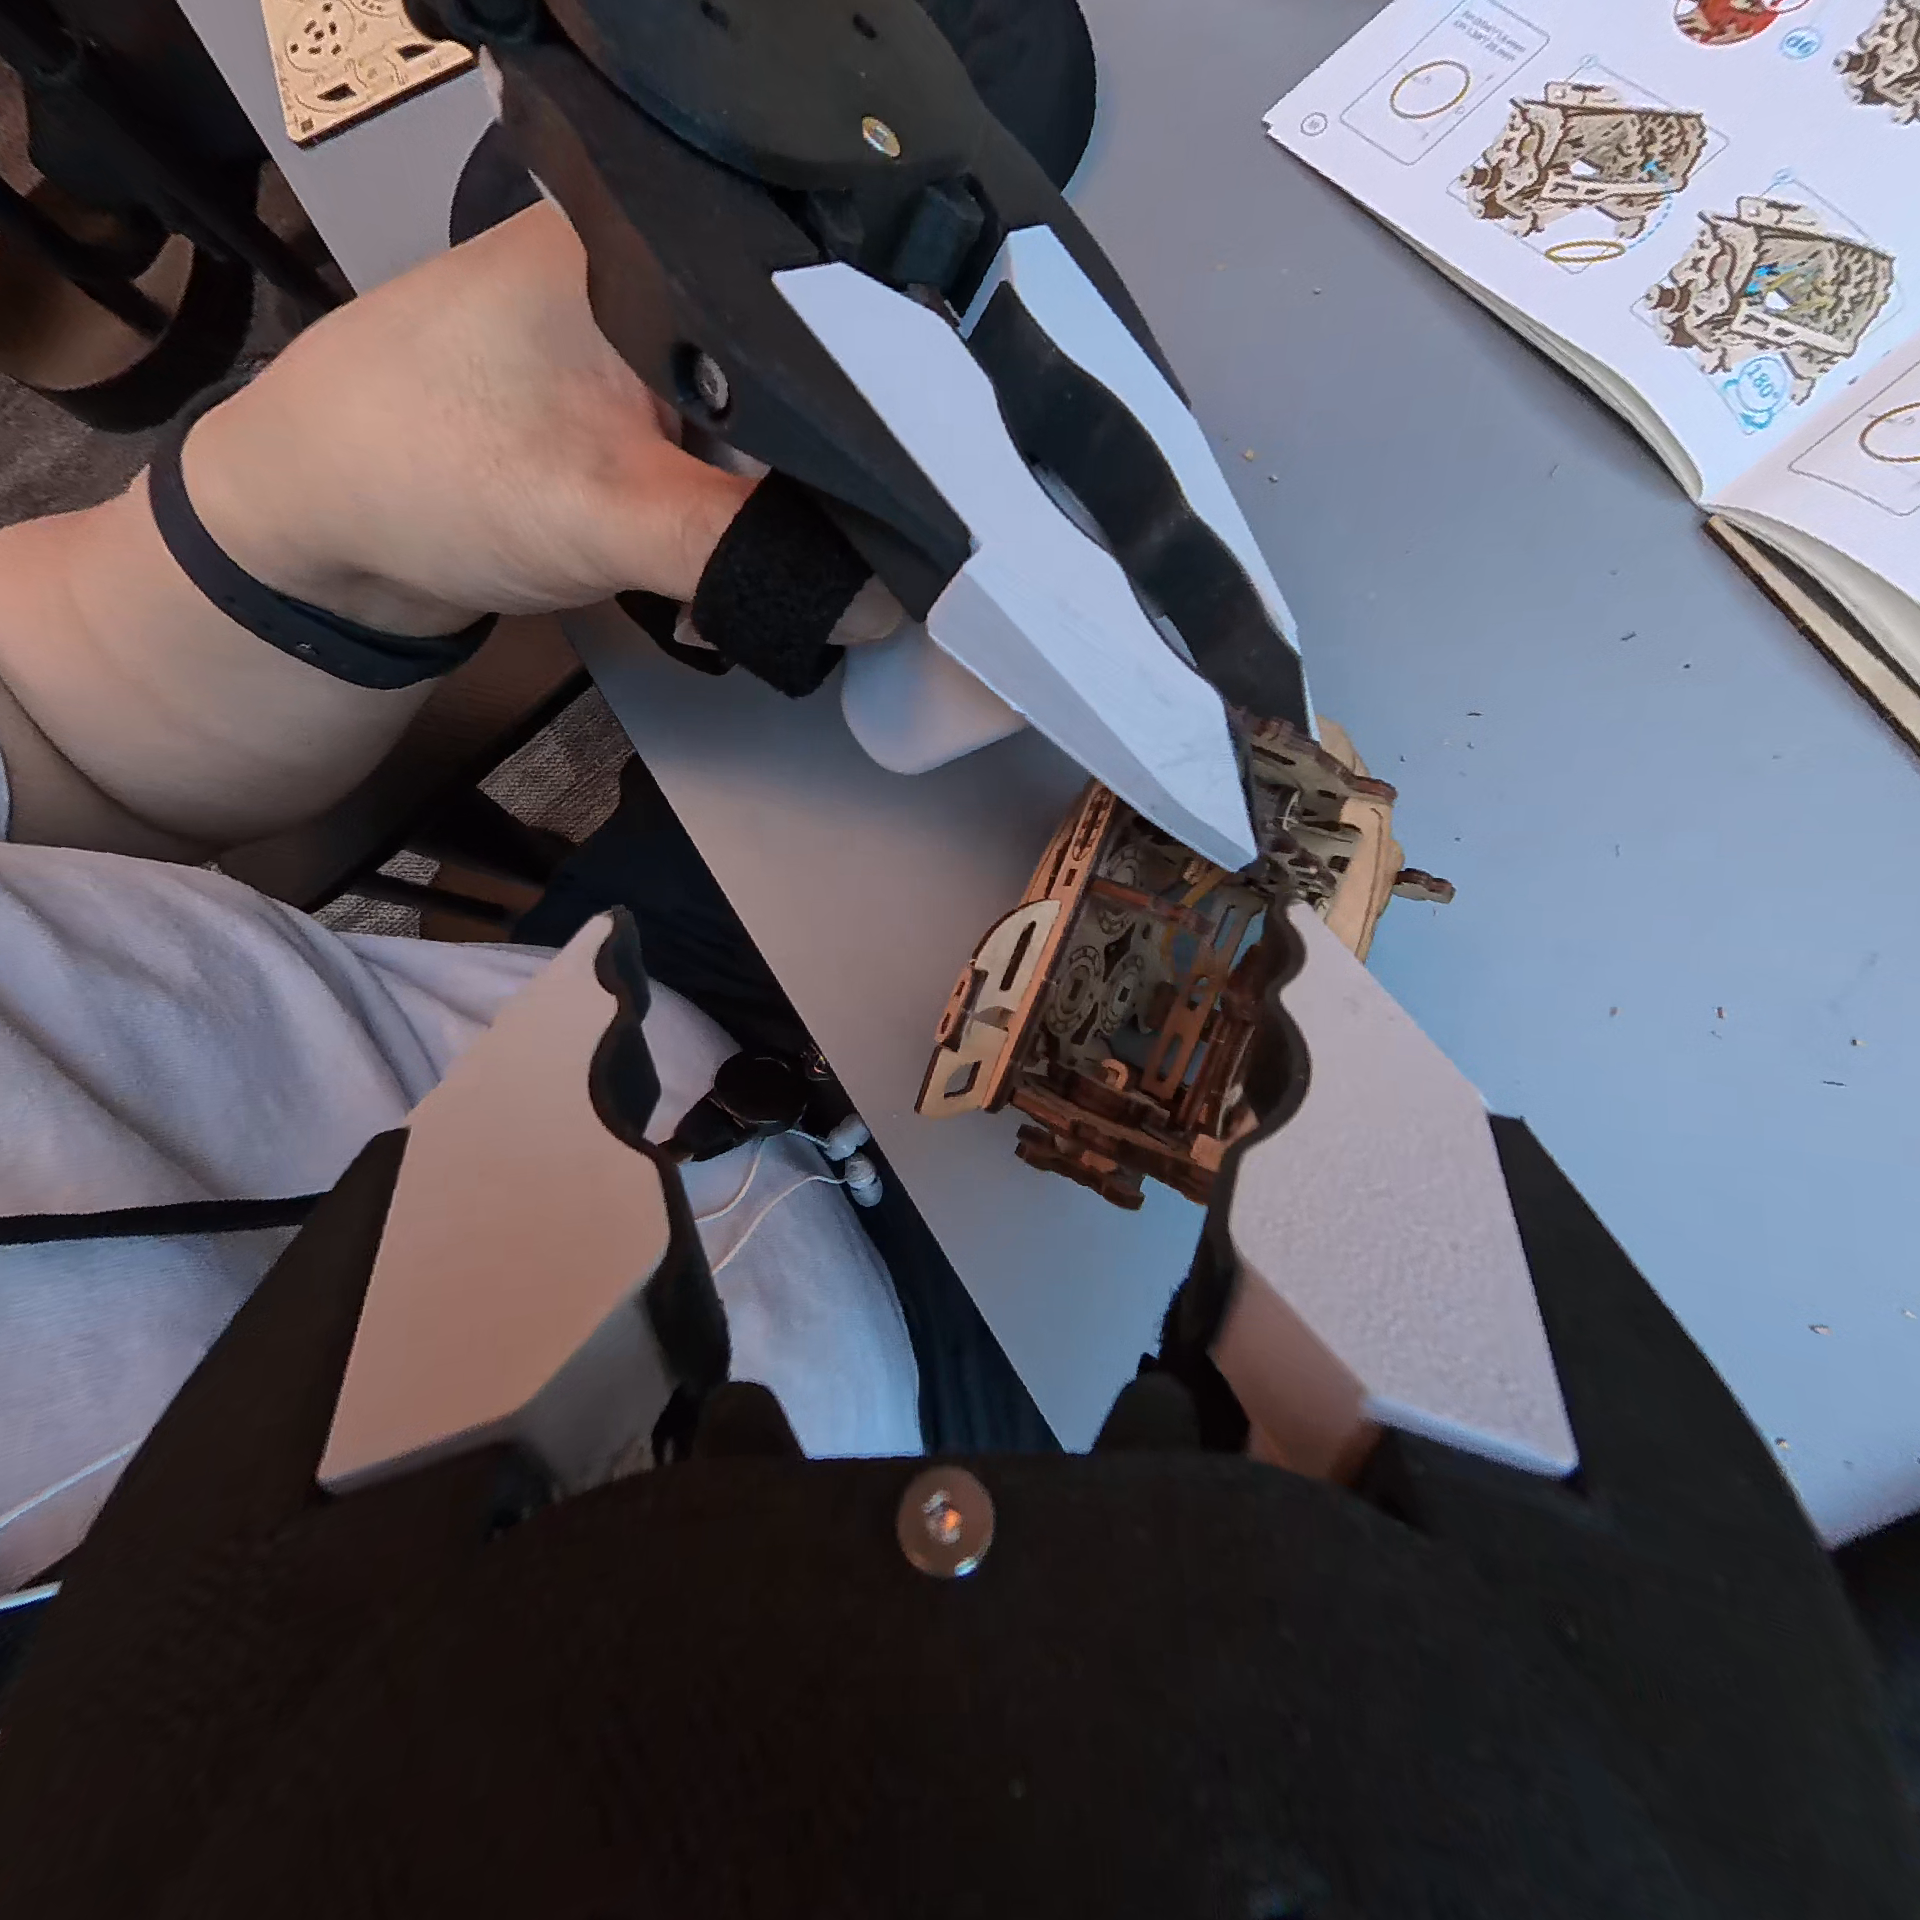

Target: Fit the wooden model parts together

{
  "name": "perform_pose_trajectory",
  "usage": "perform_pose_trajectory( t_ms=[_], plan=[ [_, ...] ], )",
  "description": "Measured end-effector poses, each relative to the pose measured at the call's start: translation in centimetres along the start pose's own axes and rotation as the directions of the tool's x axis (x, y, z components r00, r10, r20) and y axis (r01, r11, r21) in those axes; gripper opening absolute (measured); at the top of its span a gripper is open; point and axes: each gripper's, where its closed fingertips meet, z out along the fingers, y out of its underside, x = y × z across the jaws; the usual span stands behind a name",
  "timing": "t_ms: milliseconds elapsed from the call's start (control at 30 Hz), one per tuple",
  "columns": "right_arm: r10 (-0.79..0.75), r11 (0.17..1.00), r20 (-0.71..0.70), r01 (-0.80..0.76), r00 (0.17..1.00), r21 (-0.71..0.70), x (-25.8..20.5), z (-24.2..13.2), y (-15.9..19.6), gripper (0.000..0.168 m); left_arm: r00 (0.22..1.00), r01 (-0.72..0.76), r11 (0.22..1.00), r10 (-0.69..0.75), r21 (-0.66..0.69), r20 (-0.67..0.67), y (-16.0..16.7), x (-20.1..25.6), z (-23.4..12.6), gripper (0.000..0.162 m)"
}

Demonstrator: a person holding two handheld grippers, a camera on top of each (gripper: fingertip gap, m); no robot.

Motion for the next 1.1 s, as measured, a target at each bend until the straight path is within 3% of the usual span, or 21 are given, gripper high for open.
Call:
perform_pose_trajectory(
  t_ms=[567, 1100],
  plan=[
    [-0.050, 0.999, -0.091, 0.051, 0.995, 0.013, 1.0, 0.5, 0.0, 0.110, 1.000, 0.003, 1.000, -0.003, 0.003, -0.001, -0.2, 0.0, 0.2, 0.028],
    [-0.020, 1.000, -0.045, 0.020, 0.999, 0.001, 0.6, 1.0, 0.6, 0.109, 1.000, 0.013, 1.000, -0.013, 0.020, -0.013, -0.2, 0.1, 0.2, 0.028]
  ],
)
